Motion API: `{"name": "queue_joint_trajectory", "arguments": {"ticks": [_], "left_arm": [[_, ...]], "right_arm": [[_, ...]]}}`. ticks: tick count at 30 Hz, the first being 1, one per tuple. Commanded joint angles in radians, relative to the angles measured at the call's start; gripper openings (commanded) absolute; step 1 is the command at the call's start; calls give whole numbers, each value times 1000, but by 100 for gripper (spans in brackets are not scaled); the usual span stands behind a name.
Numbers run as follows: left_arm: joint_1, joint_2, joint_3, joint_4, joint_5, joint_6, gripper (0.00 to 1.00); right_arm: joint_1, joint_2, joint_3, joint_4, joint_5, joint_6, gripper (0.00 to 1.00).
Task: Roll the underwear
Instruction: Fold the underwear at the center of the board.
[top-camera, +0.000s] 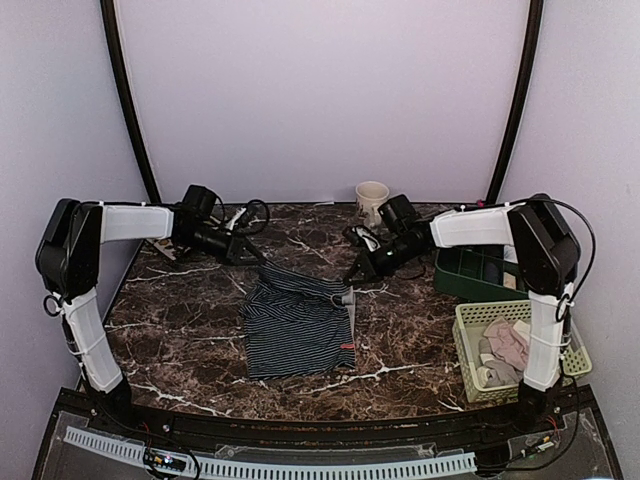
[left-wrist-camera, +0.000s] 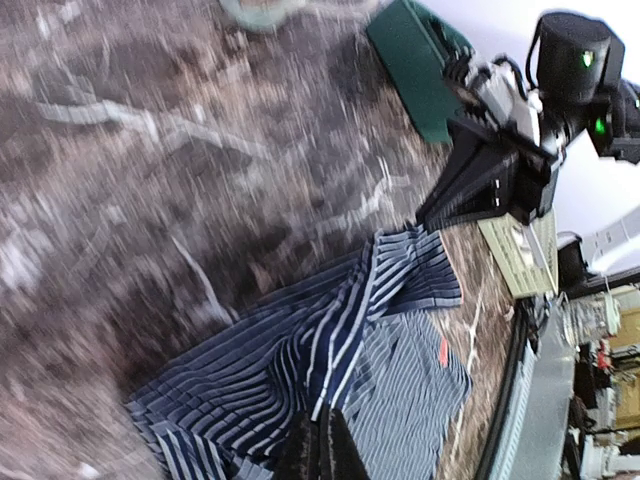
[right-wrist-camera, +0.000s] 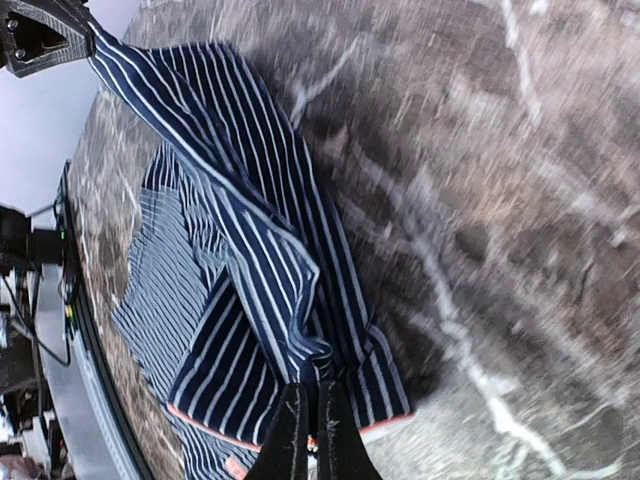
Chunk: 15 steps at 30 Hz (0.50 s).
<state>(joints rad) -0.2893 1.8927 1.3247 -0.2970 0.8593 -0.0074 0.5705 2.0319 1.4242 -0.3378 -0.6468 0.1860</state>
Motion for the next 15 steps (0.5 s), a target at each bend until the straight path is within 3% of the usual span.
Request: {"name": "queue_joint_trajectory", "arguments": {"ticks": [1, 5, 8, 15], "left_arm": [[-29, -91, -172, 46, 23, 7, 0], [-31, -161, -319, 117, -9, -36, 0], [-30, -192, -344, 152, -56, -61, 0], [-19, -119, -170, 189, -152, -115, 0]], "right_arm": [[21, -70, -77, 17, -46, -42, 0], [23, -73, -107, 16, -12, -41, 0], [17, -71, -66, 15, 61, -44, 0], [-13, -13, 128, 10, 177, -103, 0]]}}
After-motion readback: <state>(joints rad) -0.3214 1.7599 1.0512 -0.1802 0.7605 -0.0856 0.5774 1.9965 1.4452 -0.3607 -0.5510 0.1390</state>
